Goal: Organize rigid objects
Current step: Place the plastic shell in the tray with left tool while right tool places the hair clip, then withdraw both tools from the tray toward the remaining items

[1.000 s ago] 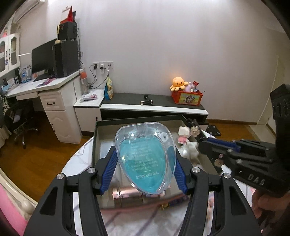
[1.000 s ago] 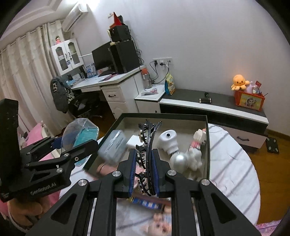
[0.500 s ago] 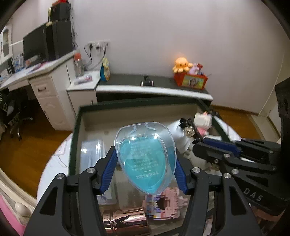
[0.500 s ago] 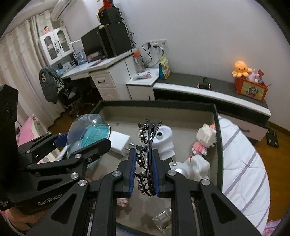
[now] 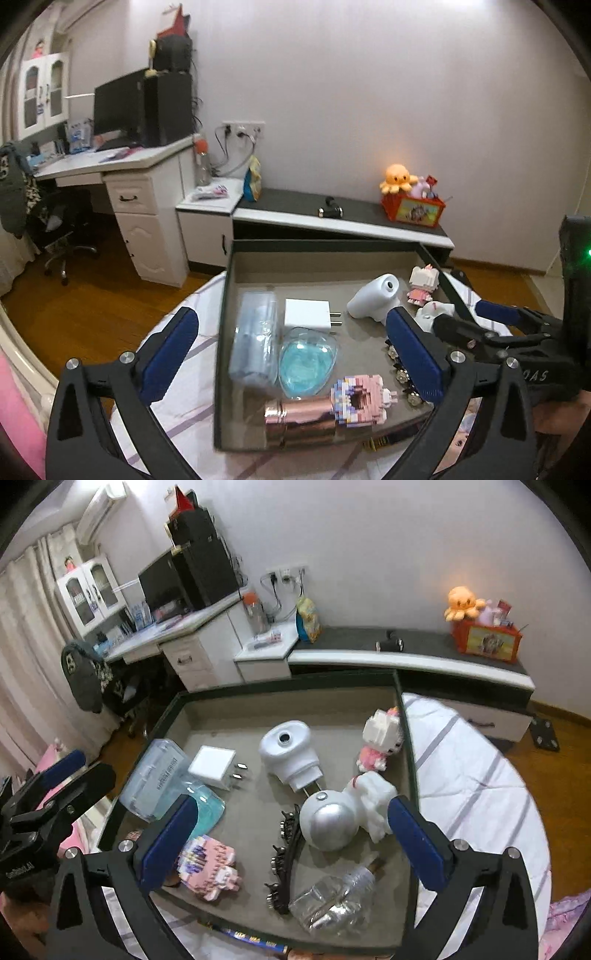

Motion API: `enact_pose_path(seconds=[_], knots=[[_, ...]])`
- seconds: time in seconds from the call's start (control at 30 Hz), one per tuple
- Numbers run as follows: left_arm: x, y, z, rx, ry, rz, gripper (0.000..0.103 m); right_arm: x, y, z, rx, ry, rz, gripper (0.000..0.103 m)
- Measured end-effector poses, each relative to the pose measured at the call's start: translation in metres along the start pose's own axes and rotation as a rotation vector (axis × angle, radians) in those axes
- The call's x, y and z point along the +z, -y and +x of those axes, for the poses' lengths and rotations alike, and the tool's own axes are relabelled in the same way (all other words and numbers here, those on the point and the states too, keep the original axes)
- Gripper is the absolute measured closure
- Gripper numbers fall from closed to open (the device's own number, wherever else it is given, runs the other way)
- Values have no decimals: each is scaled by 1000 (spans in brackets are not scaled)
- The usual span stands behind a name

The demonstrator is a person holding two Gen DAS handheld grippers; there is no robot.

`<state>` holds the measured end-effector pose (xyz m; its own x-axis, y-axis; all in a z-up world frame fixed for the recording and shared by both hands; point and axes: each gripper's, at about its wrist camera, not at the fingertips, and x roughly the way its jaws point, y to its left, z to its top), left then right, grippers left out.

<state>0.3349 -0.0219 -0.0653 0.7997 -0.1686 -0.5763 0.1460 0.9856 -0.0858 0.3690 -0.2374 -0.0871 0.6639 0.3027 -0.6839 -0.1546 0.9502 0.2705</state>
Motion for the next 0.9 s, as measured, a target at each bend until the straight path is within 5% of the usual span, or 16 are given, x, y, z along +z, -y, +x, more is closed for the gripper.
enact_pose_path(seconds=[0.47, 0.9], knots=[[-27, 4, -108, 40, 86, -11, 0, -33, -50, -125, -94, 236, -27, 0], [-68, 6, -173, 79, 123, -2, 0, -86, -75, -206, -145, 332, -41, 0]])
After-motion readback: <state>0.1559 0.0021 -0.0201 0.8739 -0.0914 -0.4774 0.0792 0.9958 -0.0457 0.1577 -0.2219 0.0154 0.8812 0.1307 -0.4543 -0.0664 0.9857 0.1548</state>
